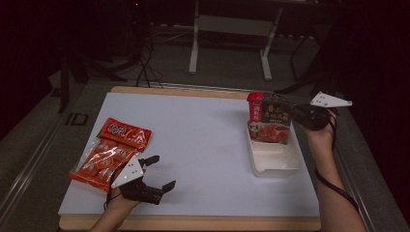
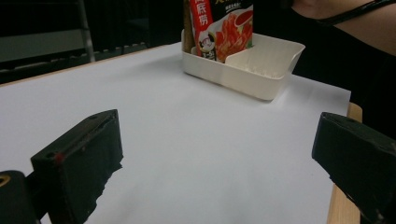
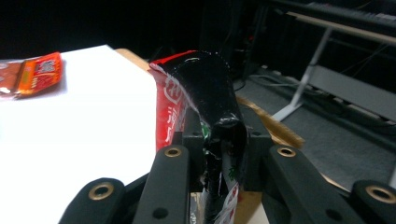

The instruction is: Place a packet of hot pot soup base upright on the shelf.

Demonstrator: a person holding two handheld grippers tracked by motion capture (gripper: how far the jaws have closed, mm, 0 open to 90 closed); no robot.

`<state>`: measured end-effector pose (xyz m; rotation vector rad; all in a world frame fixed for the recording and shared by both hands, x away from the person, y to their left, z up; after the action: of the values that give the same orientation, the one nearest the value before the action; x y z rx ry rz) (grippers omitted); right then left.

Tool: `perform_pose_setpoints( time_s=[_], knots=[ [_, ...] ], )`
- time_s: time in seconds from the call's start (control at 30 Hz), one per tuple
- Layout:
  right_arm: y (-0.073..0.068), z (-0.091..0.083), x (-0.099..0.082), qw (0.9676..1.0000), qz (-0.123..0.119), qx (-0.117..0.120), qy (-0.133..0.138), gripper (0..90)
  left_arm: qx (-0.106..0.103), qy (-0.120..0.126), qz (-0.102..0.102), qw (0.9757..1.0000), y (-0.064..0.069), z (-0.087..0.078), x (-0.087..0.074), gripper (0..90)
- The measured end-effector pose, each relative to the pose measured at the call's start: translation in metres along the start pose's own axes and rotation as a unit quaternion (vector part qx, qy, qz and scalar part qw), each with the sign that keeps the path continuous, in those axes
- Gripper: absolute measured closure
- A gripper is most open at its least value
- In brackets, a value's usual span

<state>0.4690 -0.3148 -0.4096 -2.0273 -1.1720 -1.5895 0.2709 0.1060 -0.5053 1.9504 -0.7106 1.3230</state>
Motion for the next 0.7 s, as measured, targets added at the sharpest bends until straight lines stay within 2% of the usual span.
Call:
perform_pose_setpoints(
  time_s=[0.1, 0.13, 0.23, 0.37, 0.47, 0.53, 0.6, 0.63, 0.7],
  knots=[
    [-0.003, 0.004, -0.003, 0.9999, 0.004, 0.011, -0.004, 76.0, -0.001, 0.001, -0.002, 1.0, -0.001, 0.0, 0.0, 2.4],
    [-0.005, 0.007, -0.01, 0.9997, 0.009, 0.016, -0.014, 75.7, 0.0, 0.002, -0.001, 1.0, -0.001, -0.001, 0.0, 2.4],
    [-0.001, 0.004, -0.02, 0.9992, 0.036, 0.015, 0.002, 75.4, 0.001, 0.001, 0.001, 1.0, -0.001, -0.001, 0.0, 2.4],
    [0.001, -0.001, -0.026, 0.999, 0.043, 0.014, 0.005, 73.9, 0.001, 0.001, -0.001, 1.0, -0.002, -0.001, 0.0, 2.4],
    [0.0, -0.003, -0.026, 0.9982, 0.059, 0.004, -0.012, 67.4, -0.001, 0.001, 0.002, 1.0, 0.0, 0.0, 0.001, 2.4],
    [-0.003, -0.003, -0.023, 0.9968, 0.077, 0.012, -0.017, 61.2, -0.003, 0.001, 0.002, 1.0, 0.0, 0.0, 0.001, 2.4],
    [-0.006, -0.003, -0.021, 0.9966, 0.079, 0.017, -0.017, 57.2, -0.002, 0.0, 0.002, 1.0, 0.0, -0.001, 0.001, 2.4],
    [-0.008, -0.004, -0.019, 0.997, 0.074, 0.016, -0.019, 52.0, -0.003, 0.0, 0.001, 1.0, 0.0, -0.001, 0.0, 2.4],
    [-0.011, -0.004, -0.017, 0.9969, 0.074, 0.02, -0.017, 50.2, -0.001, -0.001, -0.001, 1.0, -0.001, -0.001, -0.001, 2.4]
  ],
)
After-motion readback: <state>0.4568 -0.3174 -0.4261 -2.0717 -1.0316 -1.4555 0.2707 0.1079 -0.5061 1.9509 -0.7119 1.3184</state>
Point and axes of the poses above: each handheld gripper's, and its own axes: z roughly forward along the jaws, x roughly out of its top, y roughly to its right, the point moved 7 cm from there along z, roughly forward along the jaws, and after that the axes turned 8 degrees about -z, right-handed, at the moved point
